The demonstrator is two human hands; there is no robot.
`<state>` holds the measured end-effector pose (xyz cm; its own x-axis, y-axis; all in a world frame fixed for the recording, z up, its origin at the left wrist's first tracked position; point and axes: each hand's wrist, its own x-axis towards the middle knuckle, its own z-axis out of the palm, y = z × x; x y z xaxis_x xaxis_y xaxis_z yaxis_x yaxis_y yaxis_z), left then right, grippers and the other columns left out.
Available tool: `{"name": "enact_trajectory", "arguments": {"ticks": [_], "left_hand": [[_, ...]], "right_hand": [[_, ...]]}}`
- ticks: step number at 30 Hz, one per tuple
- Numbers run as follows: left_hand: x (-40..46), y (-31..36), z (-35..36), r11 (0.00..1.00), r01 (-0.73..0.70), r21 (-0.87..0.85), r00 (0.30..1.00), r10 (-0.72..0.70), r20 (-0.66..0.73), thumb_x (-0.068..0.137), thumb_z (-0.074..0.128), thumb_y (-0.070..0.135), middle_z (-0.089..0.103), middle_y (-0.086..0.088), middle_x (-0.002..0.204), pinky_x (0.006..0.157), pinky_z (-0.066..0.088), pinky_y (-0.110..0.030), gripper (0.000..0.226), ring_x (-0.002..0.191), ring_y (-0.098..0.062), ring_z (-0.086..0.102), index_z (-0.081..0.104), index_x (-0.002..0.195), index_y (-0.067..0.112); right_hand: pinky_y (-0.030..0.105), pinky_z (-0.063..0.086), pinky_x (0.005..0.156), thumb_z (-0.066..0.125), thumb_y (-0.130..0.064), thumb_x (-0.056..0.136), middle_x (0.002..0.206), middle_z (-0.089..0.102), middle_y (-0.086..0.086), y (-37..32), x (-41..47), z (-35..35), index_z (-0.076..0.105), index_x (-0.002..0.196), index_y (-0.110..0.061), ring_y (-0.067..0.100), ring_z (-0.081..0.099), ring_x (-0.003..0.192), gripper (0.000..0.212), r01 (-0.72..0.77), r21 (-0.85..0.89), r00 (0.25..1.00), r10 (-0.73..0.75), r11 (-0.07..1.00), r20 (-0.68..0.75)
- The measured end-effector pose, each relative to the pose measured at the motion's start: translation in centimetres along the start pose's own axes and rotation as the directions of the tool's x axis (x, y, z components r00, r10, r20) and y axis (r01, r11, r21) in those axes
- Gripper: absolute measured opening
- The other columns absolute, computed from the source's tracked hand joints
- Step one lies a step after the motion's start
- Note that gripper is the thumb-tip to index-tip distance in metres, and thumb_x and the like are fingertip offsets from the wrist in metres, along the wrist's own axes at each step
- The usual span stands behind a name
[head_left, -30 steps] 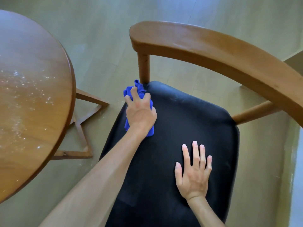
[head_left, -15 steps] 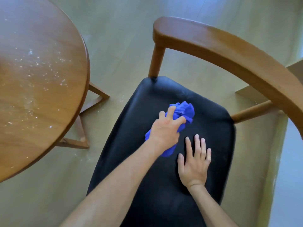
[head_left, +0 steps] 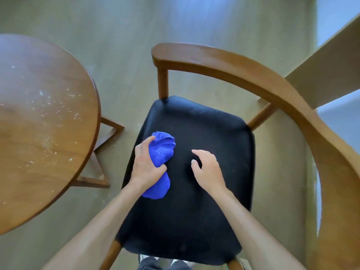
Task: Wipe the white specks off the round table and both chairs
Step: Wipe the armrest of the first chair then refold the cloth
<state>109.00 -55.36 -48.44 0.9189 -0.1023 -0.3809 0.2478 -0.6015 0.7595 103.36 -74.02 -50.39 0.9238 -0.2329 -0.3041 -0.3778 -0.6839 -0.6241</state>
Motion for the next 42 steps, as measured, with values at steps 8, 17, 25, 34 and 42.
{"name": "enact_trajectory", "arguments": {"ticks": [8, 17, 25, 34, 42], "left_hand": [[-4.8, 9.6, -4.3, 0.98, 0.052, -0.195, 0.951, 0.01, 0.307, 0.058, 0.068, 0.017, 0.053, 0.016, 0.114, 0.077, 0.047, -0.017, 0.066, 0.098, 0.001, 0.056, 0.04, 0.115, 0.031], [-9.9, 23.6, -14.9, 0.95, 0.272, -0.156, 0.728, -0.097, 0.678, 0.069, 0.066, 0.024, 0.066, -0.011, 0.101, 0.085, 0.049, -0.037, 0.045, 0.092, -0.025, 0.062, 0.061, 0.112, 0.011], [-16.2, 32.5, -22.8, 0.876, 0.281, -0.391, 0.634, 0.137, 0.761, 0.095, 0.046, 0.048, 0.066, -0.007, 0.12, 0.092, 0.05, -0.042, 0.047, 0.111, -0.023, 0.063, 0.06, 0.122, 0.012], [-22.2, 41.0, -25.4, 0.809, -0.57, 0.144, 0.82, 0.548, 0.167, 0.086, 0.056, 0.013, 0.048, 0.002, 0.064, 0.061, 0.039, -0.029, 0.009, 0.061, -0.014, 0.044, 0.052, 0.079, 0.007], [-25.8, 46.2, -27.6, 0.82, -0.572, 0.016, 0.815, 0.565, 0.128, 0.09, 0.043, 0.01, 0.051, -0.003, 0.07, 0.062, 0.034, -0.029, 0.018, 0.065, -0.015, 0.045, 0.056, 0.084, -0.001]], "right_hand": [[0.026, 0.034, 0.113, 0.06, 0.002, 0.075, 0.149, 0.034, -0.016, -7.8, -3.4, -9.9, 0.036, 0.142, -0.043, -0.003, 0.032, 0.136, 0.085, 0.07, 0.448, 0.995, -0.092, 0.891, 0.028], [0.039, 0.034, 0.107, 0.066, -0.036, 0.08, 0.118, 0.062, -0.008, -17.7, -10.6, -20.7, 0.056, 0.126, -0.024, 0.012, 0.051, 0.113, 0.049, 0.533, -0.193, 0.835, -0.549, 0.824, -0.04], [0.018, 0.049, 0.078, 0.055, -0.016, 0.098, 0.102, 0.07, -0.007, -23.2, -16.8, -28.2, 0.06, 0.114, -0.02, 0.009, 0.065, 0.094, 0.017, 0.171, 0.482, 0.985, -0.139, 0.86, -0.101], [0.018, 0.049, 0.067, 0.035, -0.004, 0.103, 0.081, 0.07, -0.001, -28.0, -22.0, -34.3, 0.061, 0.092, -0.006, 0.008, 0.062, 0.079, 0.028, 0.053, 0.62, 0.997, -0.073, 0.783, 0.007], [0.037, 0.05, 0.096, 0.048, -0.063, 0.086, 0.127, 0.064, -0.004, -28.1, -23.6, -39.6, 0.056, 0.13, -0.024, 0.018, 0.061, 0.116, 0.059, 0.158, 0.902, 0.977, -0.193, 0.402, -0.085]]}}
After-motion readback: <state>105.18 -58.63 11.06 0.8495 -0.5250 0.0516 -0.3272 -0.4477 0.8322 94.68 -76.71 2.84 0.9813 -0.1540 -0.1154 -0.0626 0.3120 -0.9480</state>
